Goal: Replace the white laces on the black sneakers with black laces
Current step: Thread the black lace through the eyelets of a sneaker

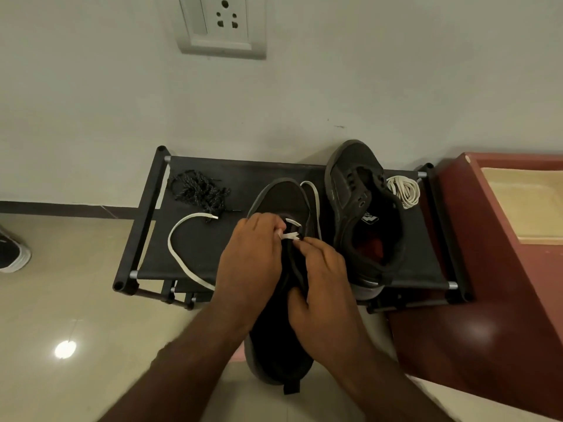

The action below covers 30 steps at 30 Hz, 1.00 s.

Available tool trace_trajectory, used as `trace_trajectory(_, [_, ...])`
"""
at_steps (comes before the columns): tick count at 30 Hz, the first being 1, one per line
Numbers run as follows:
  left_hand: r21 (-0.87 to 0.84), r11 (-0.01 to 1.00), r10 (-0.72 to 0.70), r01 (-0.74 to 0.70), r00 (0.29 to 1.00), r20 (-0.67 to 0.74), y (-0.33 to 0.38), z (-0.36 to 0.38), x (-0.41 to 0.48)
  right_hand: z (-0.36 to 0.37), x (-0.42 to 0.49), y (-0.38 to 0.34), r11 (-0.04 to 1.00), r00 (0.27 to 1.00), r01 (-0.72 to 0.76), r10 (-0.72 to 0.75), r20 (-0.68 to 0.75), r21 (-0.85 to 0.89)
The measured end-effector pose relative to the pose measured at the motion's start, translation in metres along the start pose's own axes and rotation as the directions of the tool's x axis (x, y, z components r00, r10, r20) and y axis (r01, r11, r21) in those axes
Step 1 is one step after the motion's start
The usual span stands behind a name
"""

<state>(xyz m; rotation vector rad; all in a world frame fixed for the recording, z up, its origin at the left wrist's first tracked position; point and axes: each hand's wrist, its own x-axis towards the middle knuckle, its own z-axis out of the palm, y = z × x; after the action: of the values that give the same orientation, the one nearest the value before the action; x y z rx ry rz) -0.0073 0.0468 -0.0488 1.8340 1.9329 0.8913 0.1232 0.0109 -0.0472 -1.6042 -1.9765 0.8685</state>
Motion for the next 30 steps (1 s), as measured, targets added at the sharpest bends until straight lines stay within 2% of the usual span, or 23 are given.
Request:
trace_trajectory(6, [0.015, 0.999, 0.042, -0.043, 0.996, 0.081, -0.003, -0.004, 0.001, 0.000, 0.000, -0.002, 0.996, 0.999, -0.025, 0.029, -0.043, 0.084])
trace_trajectory(12, [0.009, 0.999, 0.035, -0.035, 0.999, 0.035, -0.001, -0.003, 0.000, 0.005, -0.005, -0.004, 0.976, 0.990, -0.117, 0.129, -0.056, 0.181])
trace_trajectory(17, [-0.087, 0.996, 0.017, -0.018, 1.000, -0.012, -0.004, -0.002, 0.000, 0.003, -0.004, -0.001, 0.973, 0.991, -0.125, 0.132, -0.022, 0.196])
trace_trajectory(20, [-0.309, 0.943, -0.148, 0.126, 0.988, -0.049, -0.004, -0.002, -0.002, 0.004, -0.002, 0.000, 0.967, 0.990, -0.122, 0.133, -0.036, 0.222])
trace_trajectory(23, [-0.522, 0.788, -0.399, 0.326, 0.916, -0.031, 0.000, -0.004, 0.002, 0.006, 0.000, 0.001, 0.964, 0.989, -0.112, 0.130, -0.063, 0.240])
trace_trajectory(24, [-0.567, 0.746, -0.435, 0.349, 0.900, -0.019, 0.001, -0.007, 0.004, 0.007, -0.001, 0.001, 0.965, 0.990, -0.108, 0.128, -0.068, 0.238])
trace_trajectory(25, [-0.565, 0.760, -0.410, 0.323, 0.912, -0.030, 0.001, -0.010, 0.005, 0.007, -0.001, 0.002, 0.968, 0.991, -0.099, 0.118, -0.070, 0.229])
trace_trajectory(26, [-0.501, 0.831, -0.315, 0.242, 0.947, -0.066, -0.001, -0.011, 0.004, 0.008, -0.002, 0.002, 0.972, 0.992, -0.090, 0.107, -0.069, 0.215])
trace_trajectory(27, [-0.377, 0.919, -0.164, 0.117, 0.982, -0.094, -0.002, -0.012, 0.003, 0.008, -0.002, 0.001, 0.977, 0.993, -0.080, 0.096, -0.069, 0.200])
trace_trajectory(29, [-0.110, 0.988, 0.104, -0.106, 0.994, -0.025, -0.006, -0.007, -0.001, 0.008, -0.003, 0.002, 0.981, 0.994, -0.074, 0.087, -0.071, 0.177])
trace_trajectory(30, [-0.042, 0.990, 0.135, -0.135, 0.991, 0.015, -0.007, -0.005, -0.001, 0.007, -0.002, 0.002, 0.983, 0.994, -0.071, 0.084, -0.071, 0.168])
